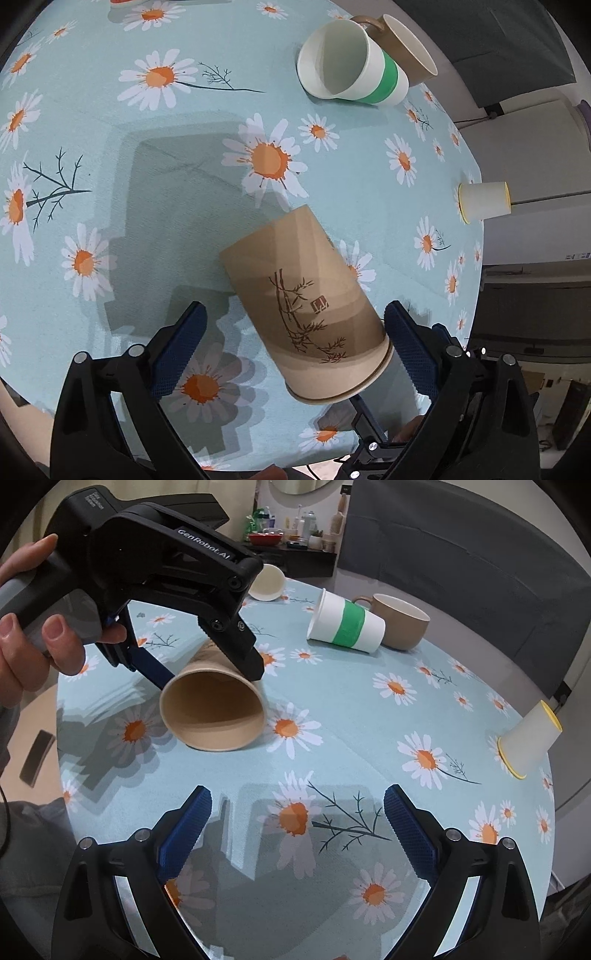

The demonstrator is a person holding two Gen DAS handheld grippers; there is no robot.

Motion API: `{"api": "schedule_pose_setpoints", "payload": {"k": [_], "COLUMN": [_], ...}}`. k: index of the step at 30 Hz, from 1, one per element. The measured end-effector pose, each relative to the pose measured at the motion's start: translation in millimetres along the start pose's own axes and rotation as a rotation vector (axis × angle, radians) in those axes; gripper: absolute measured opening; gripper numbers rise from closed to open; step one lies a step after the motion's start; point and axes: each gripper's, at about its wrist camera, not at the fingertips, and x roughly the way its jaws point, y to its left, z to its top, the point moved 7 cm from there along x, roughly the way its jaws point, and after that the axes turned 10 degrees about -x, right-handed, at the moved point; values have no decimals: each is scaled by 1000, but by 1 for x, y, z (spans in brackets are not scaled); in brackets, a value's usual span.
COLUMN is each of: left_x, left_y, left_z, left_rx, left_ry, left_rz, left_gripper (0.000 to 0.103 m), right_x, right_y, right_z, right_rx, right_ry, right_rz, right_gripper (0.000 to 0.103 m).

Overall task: Flip cup upside down
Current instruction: 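Bring the left gripper to the tan cup while the right gripper holds it, then grasp the tan cup body with the left gripper and rotate it rim-down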

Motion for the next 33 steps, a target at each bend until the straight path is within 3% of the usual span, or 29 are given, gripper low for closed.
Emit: {"api": "schedule_pose_setpoints", "payload": {"k": [4,16,22,27,33], "left_x": [3,-6,-25,-48,-62], "left_y": [-2,2,9,16,27], "left_z": [1,-3,3,9,12], "left_rx": [25,172,280,382,470], "left_ry": [6,-49,-191,-376,-517], "left_rz": [-2,26,85,157,160], "left_gripper": [74,68,66,66,66], "right_x": [5,12,13,13,16], "right_y": [-9,-6,4,12,21], "right_z": [-2,3,10,18,26], "right_rx": [29,31,16,14,34], "right_ry": [13,22,19,13,2], "right_rz": [-4,7,-1,-9,-16], "right_gripper": [90,90,90,90,90]}}
